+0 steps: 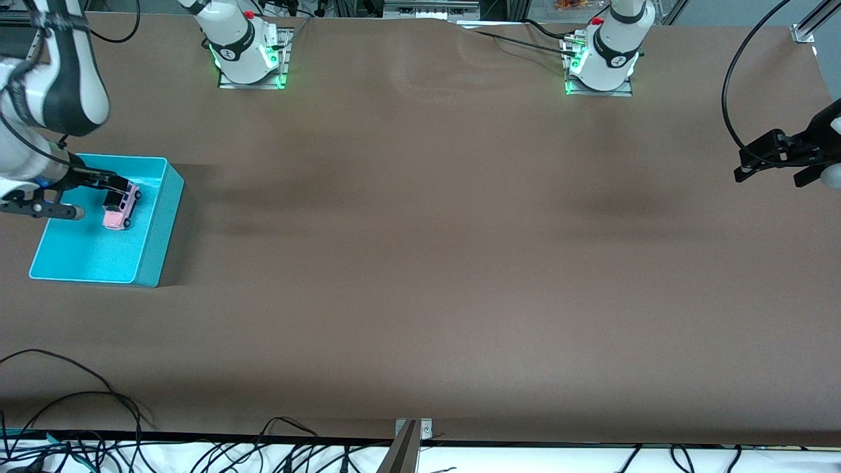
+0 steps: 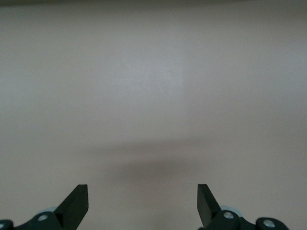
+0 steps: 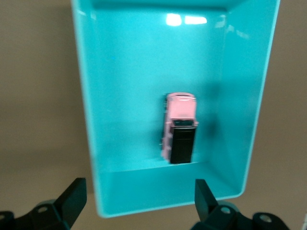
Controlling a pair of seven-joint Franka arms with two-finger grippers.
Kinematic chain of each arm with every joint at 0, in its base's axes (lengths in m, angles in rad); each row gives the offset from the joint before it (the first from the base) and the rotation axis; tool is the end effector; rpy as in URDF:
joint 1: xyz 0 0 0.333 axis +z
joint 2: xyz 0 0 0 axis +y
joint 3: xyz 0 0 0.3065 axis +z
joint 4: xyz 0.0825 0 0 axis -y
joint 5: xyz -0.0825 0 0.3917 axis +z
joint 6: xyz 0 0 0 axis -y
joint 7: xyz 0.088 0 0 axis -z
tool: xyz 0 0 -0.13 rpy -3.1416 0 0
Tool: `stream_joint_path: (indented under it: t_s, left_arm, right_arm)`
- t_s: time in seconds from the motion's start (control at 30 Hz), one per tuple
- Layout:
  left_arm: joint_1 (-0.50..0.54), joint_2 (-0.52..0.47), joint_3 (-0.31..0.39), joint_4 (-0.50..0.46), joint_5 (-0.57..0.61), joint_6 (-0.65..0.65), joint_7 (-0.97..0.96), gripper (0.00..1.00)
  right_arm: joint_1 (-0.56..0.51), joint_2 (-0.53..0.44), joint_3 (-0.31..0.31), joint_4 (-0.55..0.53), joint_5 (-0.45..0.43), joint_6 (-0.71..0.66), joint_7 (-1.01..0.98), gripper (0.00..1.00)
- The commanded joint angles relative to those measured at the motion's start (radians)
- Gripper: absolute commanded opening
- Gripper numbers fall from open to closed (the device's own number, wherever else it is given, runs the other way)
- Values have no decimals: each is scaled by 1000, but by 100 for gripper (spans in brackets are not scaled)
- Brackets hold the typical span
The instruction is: Wind and store pink jeep toy
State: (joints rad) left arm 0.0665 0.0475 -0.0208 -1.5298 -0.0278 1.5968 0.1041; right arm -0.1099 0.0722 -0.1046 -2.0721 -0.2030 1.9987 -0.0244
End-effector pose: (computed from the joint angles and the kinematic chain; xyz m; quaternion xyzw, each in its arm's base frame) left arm 0.5792 0.0232 0.5870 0.9994 -0.0289 0.0108 0.0136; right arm 0.5313 -0.1323 0.3499 0.9920 -0.0459 -0.0829 0.0834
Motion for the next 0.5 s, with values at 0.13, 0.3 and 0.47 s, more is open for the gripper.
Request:
stream_joint_path:
  t_s: [0.13,0.3,0.47]
  left_arm:
    - [4,15,-5,34,6,-23,3,100]
    - [4,15,-5,34,6,-25,3,100]
    - [4,15,-5,36,6,-23,3,100]
  right_arm:
    - [33,-57,-1,233,195,-288,4,100]
    - [52,-55,-3,339,260,-382,14,100]
    - [91,-48,2,417,269,-414,44,100]
